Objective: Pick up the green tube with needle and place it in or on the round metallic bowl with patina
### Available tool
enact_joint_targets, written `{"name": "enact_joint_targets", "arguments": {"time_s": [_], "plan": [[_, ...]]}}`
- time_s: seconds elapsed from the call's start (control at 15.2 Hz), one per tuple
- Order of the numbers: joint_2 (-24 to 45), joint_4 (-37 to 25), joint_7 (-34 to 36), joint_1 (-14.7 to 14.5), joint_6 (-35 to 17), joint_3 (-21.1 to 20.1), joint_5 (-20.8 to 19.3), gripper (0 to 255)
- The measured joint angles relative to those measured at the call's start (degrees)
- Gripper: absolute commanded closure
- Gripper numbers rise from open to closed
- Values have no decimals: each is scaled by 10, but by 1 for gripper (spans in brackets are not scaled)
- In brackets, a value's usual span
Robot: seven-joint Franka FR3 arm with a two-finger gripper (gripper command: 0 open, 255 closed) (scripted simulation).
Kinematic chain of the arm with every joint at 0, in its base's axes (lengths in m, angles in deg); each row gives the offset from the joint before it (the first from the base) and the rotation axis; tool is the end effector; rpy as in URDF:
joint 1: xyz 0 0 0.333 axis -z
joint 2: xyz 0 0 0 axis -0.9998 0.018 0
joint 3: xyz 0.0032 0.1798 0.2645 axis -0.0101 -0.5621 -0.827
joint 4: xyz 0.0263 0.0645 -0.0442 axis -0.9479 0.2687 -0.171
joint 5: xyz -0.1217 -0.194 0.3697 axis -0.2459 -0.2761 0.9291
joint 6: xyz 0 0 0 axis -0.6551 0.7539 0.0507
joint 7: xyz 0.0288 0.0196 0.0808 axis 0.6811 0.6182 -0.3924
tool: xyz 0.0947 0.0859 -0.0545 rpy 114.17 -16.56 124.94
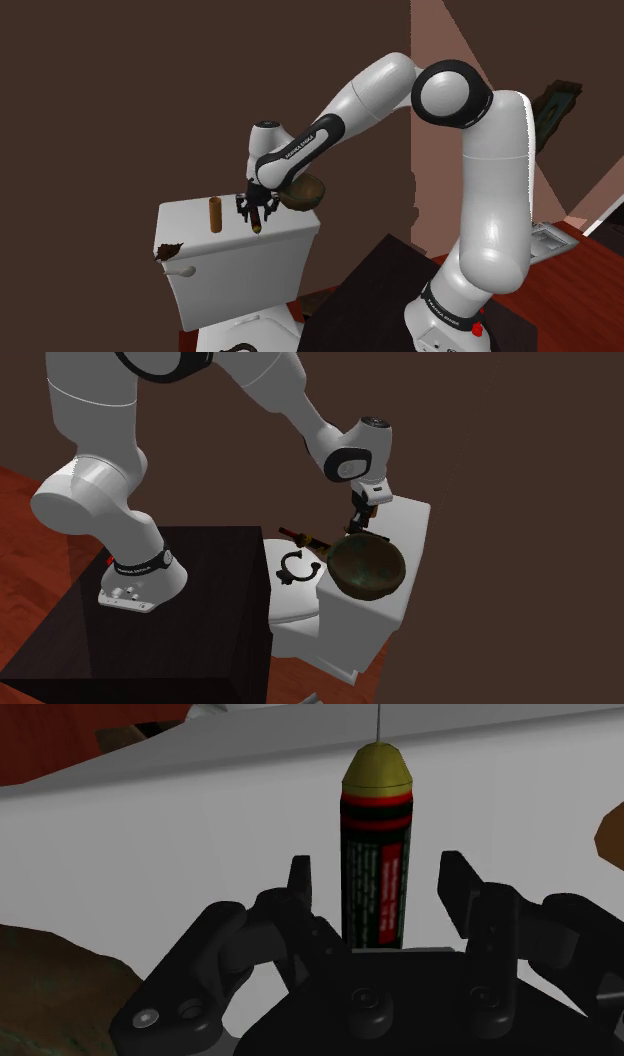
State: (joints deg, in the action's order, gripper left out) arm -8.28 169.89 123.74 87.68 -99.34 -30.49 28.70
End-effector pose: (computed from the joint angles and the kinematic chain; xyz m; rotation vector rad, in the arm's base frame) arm 0.6081 0.1545 0.1604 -2.9905 0.8148 -0.0260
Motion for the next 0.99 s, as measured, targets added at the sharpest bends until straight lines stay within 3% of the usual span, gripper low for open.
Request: {"name": "enact_joint_targets", "arguments": {"time_s": [0.59, 0.99], "plan": [[0, 0, 0, 0, 0, 0, 0, 255], [-29, -3, -6, 5, 31, -7, 10, 255]]}}
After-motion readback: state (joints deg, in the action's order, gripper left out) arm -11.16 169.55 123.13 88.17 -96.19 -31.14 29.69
